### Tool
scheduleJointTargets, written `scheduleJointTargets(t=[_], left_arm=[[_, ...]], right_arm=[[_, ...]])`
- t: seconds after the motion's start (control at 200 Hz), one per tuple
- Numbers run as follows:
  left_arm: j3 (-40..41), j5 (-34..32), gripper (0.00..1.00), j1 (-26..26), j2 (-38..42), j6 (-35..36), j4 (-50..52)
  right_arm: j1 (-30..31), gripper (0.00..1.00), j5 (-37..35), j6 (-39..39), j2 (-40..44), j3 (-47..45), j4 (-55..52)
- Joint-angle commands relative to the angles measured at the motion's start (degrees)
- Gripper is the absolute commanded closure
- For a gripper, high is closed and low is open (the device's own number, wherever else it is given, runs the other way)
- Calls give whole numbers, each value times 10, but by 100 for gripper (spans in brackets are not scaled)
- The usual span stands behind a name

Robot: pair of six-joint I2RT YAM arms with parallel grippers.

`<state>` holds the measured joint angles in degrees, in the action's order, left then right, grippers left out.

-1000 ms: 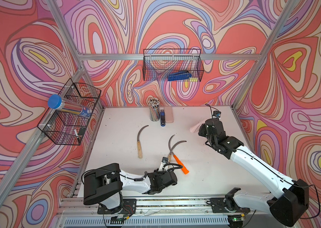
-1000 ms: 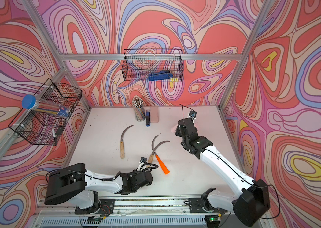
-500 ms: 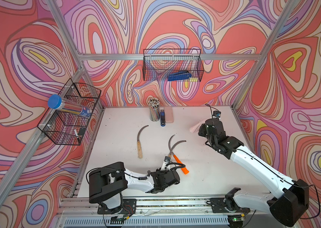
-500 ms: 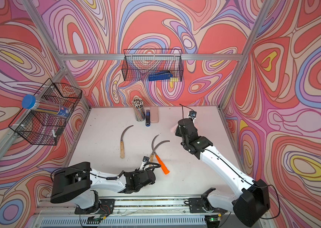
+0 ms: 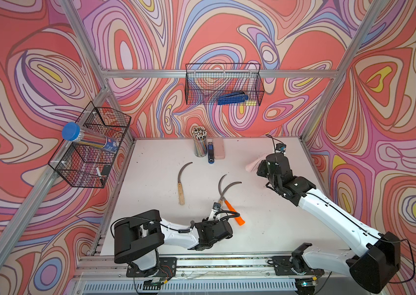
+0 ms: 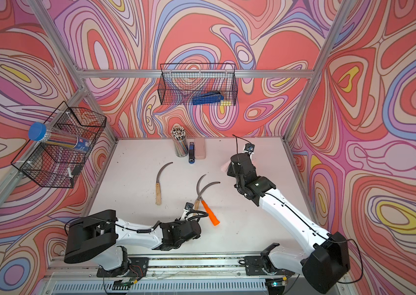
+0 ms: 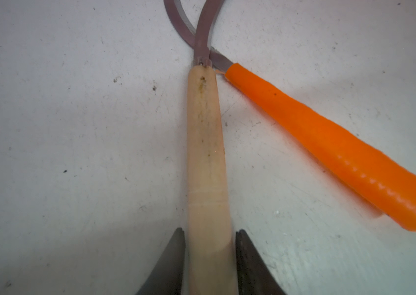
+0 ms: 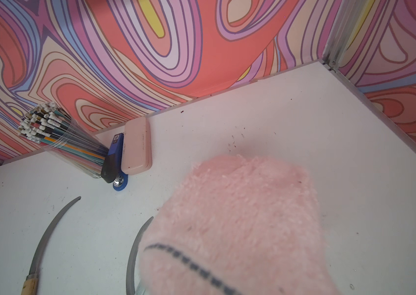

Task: Wipe small sickles with rags
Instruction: Pick up the small sickle from the center of the board.

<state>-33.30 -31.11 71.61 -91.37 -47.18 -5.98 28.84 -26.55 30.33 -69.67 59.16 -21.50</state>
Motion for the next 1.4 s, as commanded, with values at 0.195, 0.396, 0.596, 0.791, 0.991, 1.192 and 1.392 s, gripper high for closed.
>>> scheduleJointTargets(t=[0.195, 0.396, 0.596, 0.791, 0.991, 1.192, 1.392], left_arm=[[20, 21, 67, 0, 2, -12, 28], [23, 17, 79, 0, 11, -14, 34], [24, 11, 92, 1, 20, -9, 27], [13, -7, 100, -1, 23, -7, 37], [-34, -71, 100, -7, 56, -3, 132], [-62, -74, 100, -42, 146, 106, 143], [-96, -46, 100, -93, 208, 199, 150]], right_arm=[[-1, 100, -3, 0, -4, 17, 1], [-2, 100, -3, -1, -6, 17, 1], [-2, 100, -4, 0, -8, 16, 2], [-2, 100, -7, 0, -14, 16, 2], [-1, 100, -1, -4, -5, 18, 2], [-1, 100, 64, -19, 20, 19, 13], [43, 100, 119, -38, 22, 60, 3]])
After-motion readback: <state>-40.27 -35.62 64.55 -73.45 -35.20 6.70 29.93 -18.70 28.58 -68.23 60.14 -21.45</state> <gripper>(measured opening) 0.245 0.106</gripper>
